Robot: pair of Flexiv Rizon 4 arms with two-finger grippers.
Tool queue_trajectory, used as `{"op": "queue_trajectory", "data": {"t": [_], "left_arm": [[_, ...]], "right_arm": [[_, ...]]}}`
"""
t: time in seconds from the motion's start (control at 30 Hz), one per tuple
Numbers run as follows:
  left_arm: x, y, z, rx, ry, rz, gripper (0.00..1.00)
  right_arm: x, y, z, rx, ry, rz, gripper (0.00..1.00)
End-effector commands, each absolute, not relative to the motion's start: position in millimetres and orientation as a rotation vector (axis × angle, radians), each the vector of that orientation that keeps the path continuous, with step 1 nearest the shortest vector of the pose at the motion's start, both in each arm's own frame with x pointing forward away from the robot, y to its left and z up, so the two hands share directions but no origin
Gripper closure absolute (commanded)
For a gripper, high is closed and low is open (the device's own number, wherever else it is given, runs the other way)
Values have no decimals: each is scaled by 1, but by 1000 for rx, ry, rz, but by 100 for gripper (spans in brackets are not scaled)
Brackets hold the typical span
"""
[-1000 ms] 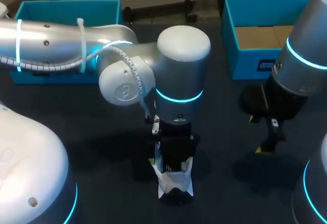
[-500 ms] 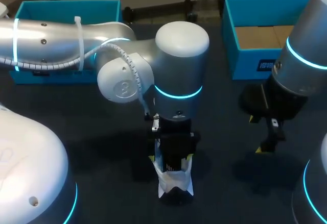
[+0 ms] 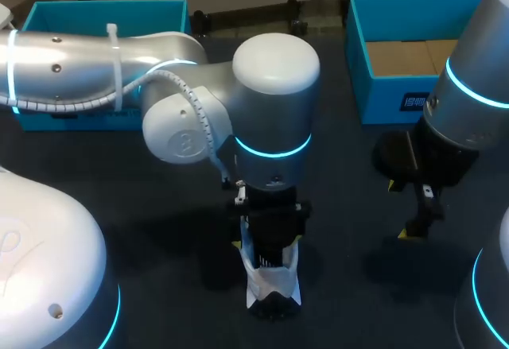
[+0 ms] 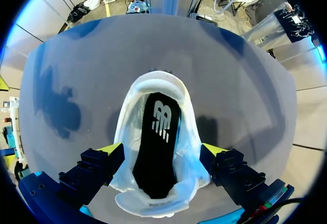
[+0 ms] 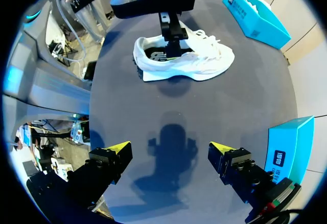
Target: Take the shoe out of the shoebox, open the shoe tongue, remove and reinsert the insole, then place the shoe into the shoebox
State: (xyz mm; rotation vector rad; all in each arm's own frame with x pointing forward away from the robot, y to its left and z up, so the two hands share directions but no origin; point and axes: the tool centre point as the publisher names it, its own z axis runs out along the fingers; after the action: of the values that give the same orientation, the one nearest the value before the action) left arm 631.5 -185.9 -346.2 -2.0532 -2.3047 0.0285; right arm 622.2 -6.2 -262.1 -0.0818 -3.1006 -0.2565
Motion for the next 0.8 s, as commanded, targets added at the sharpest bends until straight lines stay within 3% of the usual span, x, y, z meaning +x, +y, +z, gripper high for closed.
{"op": "queue_trajectory", "data": {"t": [0.03,0.8], "left_arm": [[631,-181,-346,-2063,-2316,34,0],[654,-183,-342,-2038,-2307,56,0]], "right_arm": [[622,-6,-264,-82,-3101,-257,0],[622,-6,-264,-82,-3101,-257,0]]}}
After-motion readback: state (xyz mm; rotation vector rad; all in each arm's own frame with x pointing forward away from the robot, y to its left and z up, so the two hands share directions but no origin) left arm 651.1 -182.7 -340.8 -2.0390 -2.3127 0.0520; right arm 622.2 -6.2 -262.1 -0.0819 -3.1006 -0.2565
